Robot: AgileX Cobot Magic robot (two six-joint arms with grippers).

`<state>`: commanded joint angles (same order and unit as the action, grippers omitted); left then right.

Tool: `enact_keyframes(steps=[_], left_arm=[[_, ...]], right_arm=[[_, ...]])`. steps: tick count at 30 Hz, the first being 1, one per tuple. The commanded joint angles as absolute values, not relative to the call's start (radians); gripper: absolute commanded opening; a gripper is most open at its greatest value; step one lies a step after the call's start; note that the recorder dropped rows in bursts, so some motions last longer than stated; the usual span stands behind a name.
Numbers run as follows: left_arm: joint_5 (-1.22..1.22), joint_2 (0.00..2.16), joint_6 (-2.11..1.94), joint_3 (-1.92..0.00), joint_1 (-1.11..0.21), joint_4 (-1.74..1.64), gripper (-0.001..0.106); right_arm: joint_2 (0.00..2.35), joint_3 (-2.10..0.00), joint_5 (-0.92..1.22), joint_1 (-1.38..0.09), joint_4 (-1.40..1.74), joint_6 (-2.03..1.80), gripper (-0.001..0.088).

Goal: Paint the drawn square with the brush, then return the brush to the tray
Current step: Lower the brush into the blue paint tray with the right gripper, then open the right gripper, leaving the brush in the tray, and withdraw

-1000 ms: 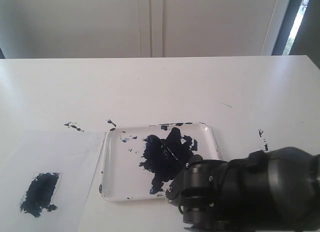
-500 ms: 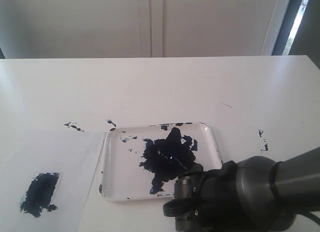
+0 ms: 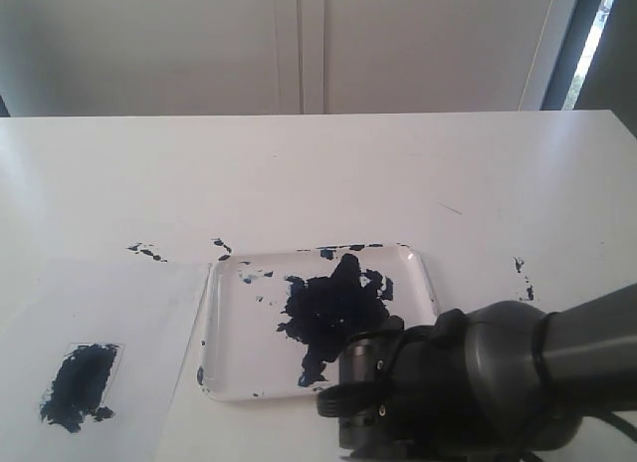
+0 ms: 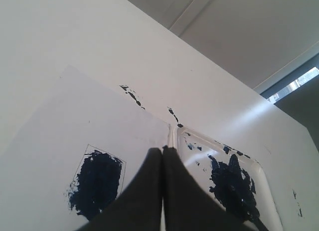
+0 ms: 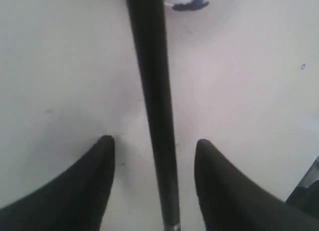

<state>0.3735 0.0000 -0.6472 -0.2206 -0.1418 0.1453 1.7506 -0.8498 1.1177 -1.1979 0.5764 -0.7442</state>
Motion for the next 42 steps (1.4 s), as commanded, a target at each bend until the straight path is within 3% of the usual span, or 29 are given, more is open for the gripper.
enact_keyframes(steps=[10,13,23,42], left_arm=[[0.372,0.0,-0.647,-0.221,-0.142,0.145,0.0],[0.367,0.0,-0.59,-0.221,-0.142,0.145,0.0],[0.389,0.0,-0.554,-0.221,-0.142,0.145,0.0],[0.414,0.0,-0.554,-0.221,-0.142,0.145,0.0]], right_arm=[[1.429,-0.952,1.063,-1.198,0.55,-0.726,0.0483],[1.319,-0.954,0.959,-1.198,0.543,-0.729,0.0401],[1.03,-0.875,0.627,-1.198,0.529,-0.692,-0.0001],[0.659,-0.494,0.276,-1.198,0.535,-0.724,0.0]])
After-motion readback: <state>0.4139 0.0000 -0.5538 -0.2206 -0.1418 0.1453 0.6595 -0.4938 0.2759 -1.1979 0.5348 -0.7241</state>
